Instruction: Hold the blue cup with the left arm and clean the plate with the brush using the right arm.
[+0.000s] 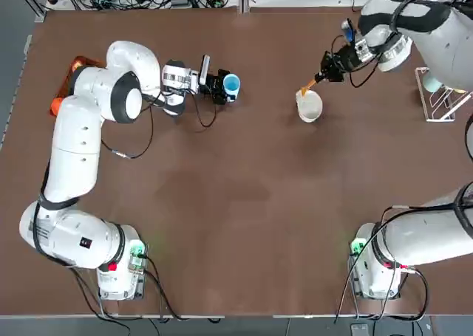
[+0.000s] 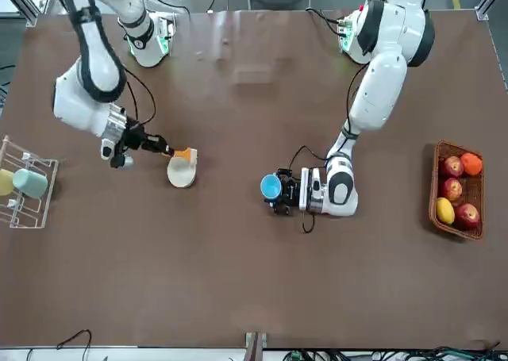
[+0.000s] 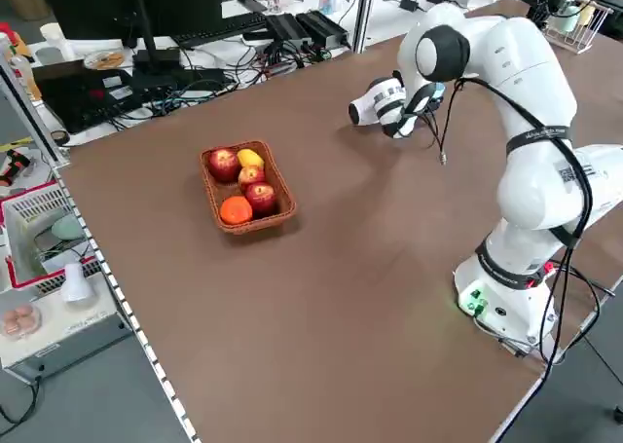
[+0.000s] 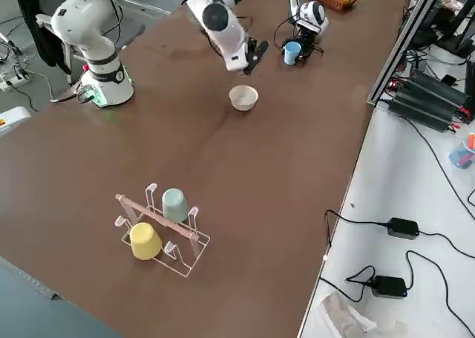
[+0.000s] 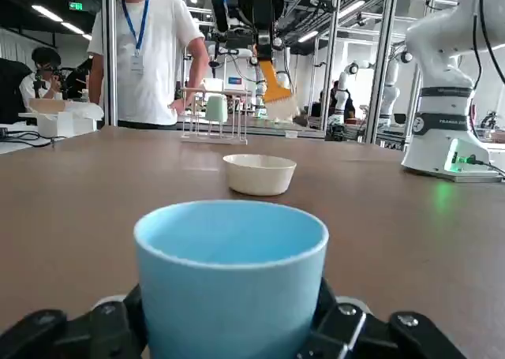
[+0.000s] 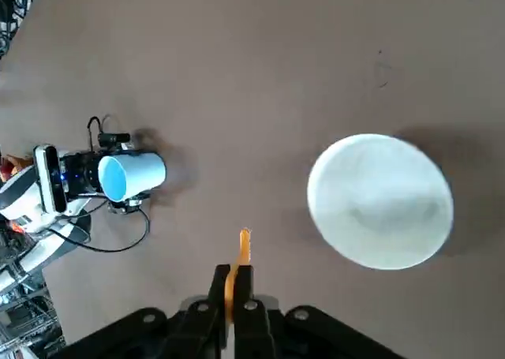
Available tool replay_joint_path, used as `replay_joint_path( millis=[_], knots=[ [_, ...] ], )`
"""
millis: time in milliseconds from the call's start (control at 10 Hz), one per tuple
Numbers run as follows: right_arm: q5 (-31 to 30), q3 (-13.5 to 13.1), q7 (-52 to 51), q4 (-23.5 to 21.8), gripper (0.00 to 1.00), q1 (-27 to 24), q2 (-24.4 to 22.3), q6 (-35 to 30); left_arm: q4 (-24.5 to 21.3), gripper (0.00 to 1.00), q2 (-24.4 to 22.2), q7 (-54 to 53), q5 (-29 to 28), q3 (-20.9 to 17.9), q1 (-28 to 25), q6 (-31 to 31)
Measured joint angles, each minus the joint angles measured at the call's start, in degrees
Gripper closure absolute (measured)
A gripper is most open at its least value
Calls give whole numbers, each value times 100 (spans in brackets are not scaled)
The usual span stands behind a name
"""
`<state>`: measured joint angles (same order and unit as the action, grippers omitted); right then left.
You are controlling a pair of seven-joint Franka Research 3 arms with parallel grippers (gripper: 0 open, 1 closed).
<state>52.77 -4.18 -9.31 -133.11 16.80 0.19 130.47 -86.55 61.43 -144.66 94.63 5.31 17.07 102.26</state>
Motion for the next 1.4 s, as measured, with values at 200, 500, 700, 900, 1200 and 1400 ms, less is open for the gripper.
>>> replay_joint_path(
  millis=[200, 500, 700, 900, 1200, 1400],
  knots=[
    [-744, 9, 1426, 320, 94, 453, -84, 36, 0, 26, 0, 0, 0, 0, 0, 0],
    [-2076, 64, 3740, 969, 94, 1072, -102, 57, 2, 26, -1, 0, 2, 0, 0, 0],
    [-2595, 83, 4833, 1253, 94, 1499, -96, 202, 2, 26, -2, 0, 7, -1, 1, 0],
    [-3388, 96, 6028, 1381, 94, 2004, -31, 485, 2, 26, -2, 0, 7, -1, 1, 0],
    [-4543, 115, 7903, 1930, 94, 2687, 463, 605, 2, 26, -3, 0, 8, -2, 3, 0],
    [-4861, 115, 8503, 2395, 94, 2914, 881, 601, 4, 26, -4, 0, 15, -2, 9, 3]
  ],
)
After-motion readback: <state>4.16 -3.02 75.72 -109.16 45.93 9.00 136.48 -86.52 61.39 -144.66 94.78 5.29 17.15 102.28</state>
